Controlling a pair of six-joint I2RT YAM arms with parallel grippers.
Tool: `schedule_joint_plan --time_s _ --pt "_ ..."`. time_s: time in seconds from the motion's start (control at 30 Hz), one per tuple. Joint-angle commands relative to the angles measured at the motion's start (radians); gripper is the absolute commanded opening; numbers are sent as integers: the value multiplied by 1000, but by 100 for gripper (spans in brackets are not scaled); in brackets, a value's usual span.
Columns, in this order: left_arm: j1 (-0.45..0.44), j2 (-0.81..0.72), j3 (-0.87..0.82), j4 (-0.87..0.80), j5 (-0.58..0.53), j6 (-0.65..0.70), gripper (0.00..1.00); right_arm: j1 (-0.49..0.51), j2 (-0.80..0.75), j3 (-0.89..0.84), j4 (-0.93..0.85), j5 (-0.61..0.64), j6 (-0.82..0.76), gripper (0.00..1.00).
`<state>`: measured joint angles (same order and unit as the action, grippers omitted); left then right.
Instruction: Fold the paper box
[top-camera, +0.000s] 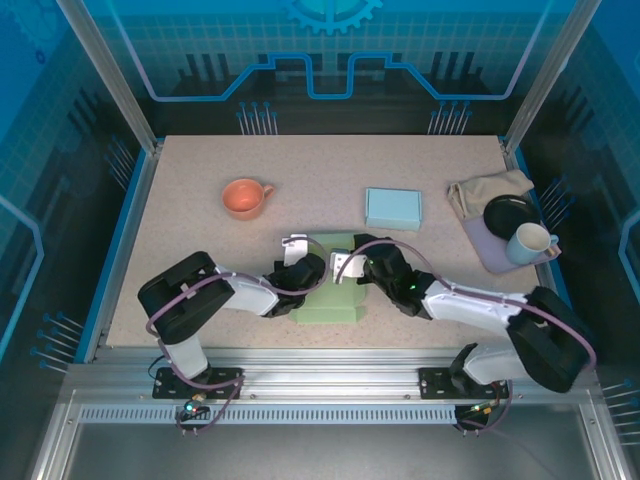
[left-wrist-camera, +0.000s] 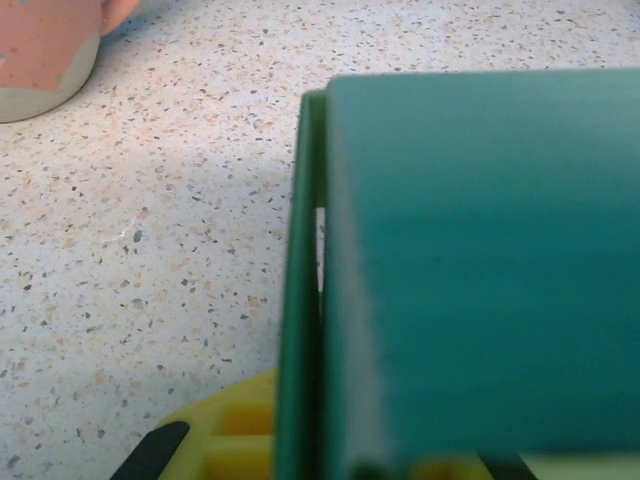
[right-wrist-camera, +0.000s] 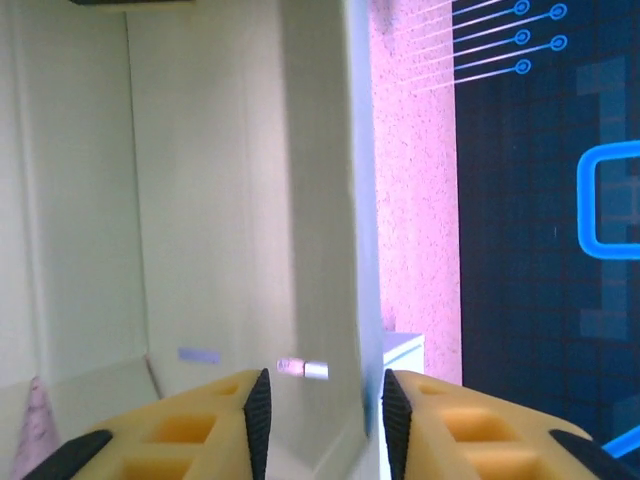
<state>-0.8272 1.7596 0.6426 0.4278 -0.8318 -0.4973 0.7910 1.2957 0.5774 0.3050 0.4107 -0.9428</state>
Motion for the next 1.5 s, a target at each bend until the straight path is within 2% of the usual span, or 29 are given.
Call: schedule_joint_plan --time_s 0.0,0.13,0.2,0.3,0.43,0.5,0.57,0.77,1.0,1.47 --pt "9 25 -27 15 -36 1 0 -13 -91 -34 -41 -20 153 38" --pt "10 6 -57 45 -30 5 0 -20 -188 -41 -66 32 338 38" --pt "9 -7 -73 72 -19 21 0 -46 -243 3 -160 36 510 38" --pt "10 -14 -91 97 -13 36 0 -119 -288 81 -334 -26 789 41" --pt "9 -12 -111 143 9 39 0 -187 -296 104 -411 -65 1047 48" --pt "7 -4 -113 153 16 34 0 -227 -282 132 -469 -127 1210 52" --pt "6 -2 -113 159 15 34 0 -248 -250 163 -511 -201 1307 53" --pt "3 -2 -111 160 14 38 0 -243 -192 199 -478 -341 1432 55" --pt "-2 14 -127 175 10 29 0 -230 -104 203 -404 -415 1495 57" --pt "-27 1 -122 171 17 31 0 -190 82 286 -338 -434 1524 58"
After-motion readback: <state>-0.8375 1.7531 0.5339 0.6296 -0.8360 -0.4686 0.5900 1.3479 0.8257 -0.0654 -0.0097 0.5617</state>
